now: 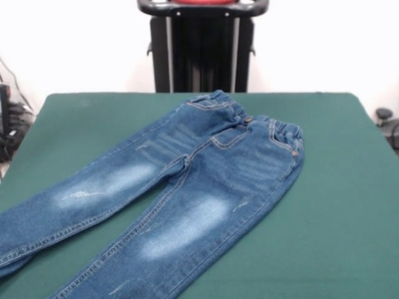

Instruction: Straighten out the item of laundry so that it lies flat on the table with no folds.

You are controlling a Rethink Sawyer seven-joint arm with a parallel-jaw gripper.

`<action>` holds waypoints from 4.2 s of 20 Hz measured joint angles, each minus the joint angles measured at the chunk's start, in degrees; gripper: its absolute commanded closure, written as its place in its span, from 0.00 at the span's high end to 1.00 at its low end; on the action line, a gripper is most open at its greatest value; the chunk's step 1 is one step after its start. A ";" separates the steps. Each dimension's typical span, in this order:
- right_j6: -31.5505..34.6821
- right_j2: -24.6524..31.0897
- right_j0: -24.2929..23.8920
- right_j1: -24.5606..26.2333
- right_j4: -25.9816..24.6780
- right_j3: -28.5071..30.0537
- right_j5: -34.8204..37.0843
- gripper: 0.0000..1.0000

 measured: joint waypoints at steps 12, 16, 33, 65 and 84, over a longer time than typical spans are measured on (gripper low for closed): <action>0.00 -0.01 0.43 0.08 1.66 1.33 0.00 1.00; 0.00 -0.03 1.04 0.05 2.32 2.58 0.00 1.00; 0.00 -2.16 5.72 0.11 2.48 6.46 -0.94 1.00; 0.01 -11.28 11.79 -8.38 9.52 13.09 -2.42 1.00; 0.67 -13.30 14.76 -9.32 17.70 17.99 -2.43 1.00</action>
